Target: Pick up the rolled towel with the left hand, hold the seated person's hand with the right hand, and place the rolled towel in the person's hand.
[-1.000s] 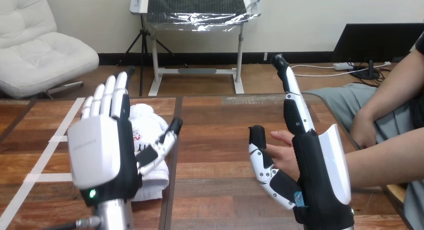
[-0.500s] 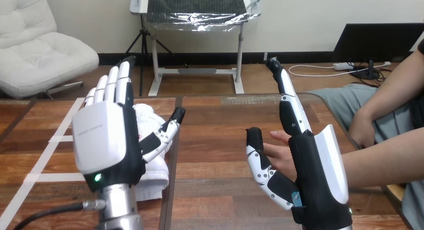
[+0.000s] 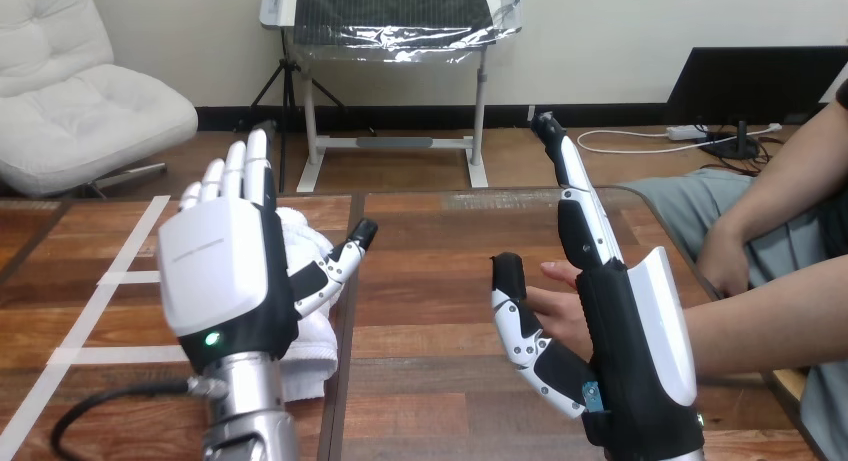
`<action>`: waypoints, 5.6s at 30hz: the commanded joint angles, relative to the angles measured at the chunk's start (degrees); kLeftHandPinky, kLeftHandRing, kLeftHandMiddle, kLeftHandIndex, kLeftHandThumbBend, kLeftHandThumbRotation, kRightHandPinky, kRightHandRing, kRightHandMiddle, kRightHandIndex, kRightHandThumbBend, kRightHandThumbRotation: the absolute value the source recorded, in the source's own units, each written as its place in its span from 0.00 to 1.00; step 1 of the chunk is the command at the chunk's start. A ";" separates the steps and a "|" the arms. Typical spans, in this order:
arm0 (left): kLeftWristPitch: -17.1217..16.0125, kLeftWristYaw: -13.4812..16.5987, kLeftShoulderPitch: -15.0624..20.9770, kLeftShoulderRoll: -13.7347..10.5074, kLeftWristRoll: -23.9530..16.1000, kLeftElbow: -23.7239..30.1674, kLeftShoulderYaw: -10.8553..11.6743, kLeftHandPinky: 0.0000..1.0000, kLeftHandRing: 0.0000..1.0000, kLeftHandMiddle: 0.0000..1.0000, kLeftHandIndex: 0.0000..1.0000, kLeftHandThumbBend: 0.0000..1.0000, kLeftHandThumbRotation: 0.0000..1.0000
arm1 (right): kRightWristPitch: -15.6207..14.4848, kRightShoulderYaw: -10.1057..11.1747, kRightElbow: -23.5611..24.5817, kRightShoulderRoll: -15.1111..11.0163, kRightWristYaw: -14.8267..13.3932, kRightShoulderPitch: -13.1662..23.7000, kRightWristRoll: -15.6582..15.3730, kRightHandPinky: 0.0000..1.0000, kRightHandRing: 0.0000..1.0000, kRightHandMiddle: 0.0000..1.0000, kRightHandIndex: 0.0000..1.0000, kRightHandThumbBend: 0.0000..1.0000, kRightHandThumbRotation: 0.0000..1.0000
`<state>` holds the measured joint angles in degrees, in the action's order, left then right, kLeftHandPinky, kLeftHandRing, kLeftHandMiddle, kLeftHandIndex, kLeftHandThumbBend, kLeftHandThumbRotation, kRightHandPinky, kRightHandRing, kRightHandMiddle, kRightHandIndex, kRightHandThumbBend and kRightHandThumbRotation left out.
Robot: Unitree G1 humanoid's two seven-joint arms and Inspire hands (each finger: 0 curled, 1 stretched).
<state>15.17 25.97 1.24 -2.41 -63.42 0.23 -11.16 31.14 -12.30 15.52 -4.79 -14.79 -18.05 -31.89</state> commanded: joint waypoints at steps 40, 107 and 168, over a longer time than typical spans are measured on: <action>21.90 -4.30 21.29 1.17 4.82 -18.92 -1.46 0.86 0.92 0.98 1.00 0.90 0.81 | -2.59 1.30 2.60 -0.61 3.00 2.86 0.05 1.00 1.00 1.00 1.00 0.00 0.00; 26.98 -6.50 33.07 -3.06 18.84 -40.75 -4.74 0.75 0.85 0.91 0.93 0.98 0.89 | -7.10 2.05 6.40 -1.92 8.24 1.60 1.09 1.00 1.00 1.00 1.00 0.00 0.00; 29.10 -15.66 38.26 -3.29 21.26 -49.70 -13.60 0.40 0.50 0.60 0.79 0.90 0.81 | -10.55 1.87 9.12 -2.56 9.79 0.63 -0.01 1.00 1.00 1.00 1.00 0.00 0.00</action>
<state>44.04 11.50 36.19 -5.84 -41.16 -47.76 -22.42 21.04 -10.64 22.24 -7.19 -5.31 -19.16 -31.91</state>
